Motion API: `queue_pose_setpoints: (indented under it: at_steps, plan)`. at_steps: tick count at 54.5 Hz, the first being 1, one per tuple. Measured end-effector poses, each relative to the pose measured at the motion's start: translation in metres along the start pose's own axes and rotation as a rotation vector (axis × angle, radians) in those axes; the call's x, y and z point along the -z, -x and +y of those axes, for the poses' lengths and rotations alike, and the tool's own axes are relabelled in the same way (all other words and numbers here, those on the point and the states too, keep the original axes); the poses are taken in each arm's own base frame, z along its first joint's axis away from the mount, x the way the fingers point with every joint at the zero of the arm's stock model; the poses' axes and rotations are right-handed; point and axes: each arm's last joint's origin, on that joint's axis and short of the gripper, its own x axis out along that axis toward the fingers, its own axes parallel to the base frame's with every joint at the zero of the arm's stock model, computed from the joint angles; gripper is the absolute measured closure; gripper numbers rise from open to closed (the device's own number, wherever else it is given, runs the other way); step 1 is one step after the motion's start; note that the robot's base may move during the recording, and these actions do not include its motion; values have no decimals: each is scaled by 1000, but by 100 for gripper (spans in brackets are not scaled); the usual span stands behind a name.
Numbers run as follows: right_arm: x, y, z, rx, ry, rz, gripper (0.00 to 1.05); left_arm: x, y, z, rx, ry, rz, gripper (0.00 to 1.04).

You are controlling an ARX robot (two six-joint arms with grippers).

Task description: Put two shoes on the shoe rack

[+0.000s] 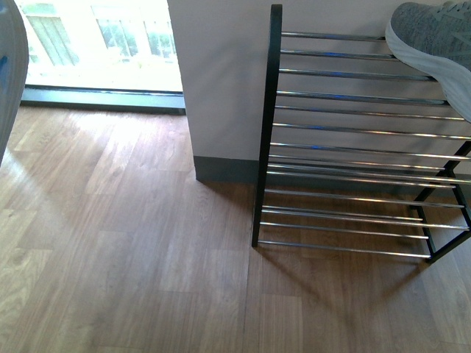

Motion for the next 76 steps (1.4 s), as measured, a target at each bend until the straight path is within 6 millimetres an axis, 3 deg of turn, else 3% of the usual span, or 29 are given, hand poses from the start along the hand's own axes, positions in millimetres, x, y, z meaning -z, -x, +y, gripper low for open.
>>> queue_pose_setpoints:
  at_steps: [7, 14, 20, 28, 38, 48, 55, 65, 76]
  plan:
    - [-31, 6, 18, -1, 11, -59, 103, 0, 0, 0, 0, 0, 0, 103]
    - [-56, -4, 43, 0, 23, -119, 103, 0, 0, 0, 0, 0, 0, 103]
    - [-68, -21, 66, 5, 14, -143, 103, 0, 0, 0, 0, 0, 0, 103]
    - [-77, -67, 113, 21, 4, -129, 103, 0, 0, 0, 0, 0, 0, 103]
    - [-68, -110, 146, 74, 3, -75, 103, 0, 0, 0, 0, 0, 0, 103]
    - [-54, -146, 161, 160, -27, -18, 103, 0, 0, 0, 0, 0, 0, 103]
    - [-43, -183, 171, 221, -59, 25, 103, 0, 0, 0, 0, 0, 0, 103]
    - [-24, -228, 173, 261, -84, 115, 103, 0, 0, 0, 0, 0, 0, 103]
    - [-10, -259, 170, 297, -87, 154, 103, 0, 0, 0, 0, 0, 0, 103]
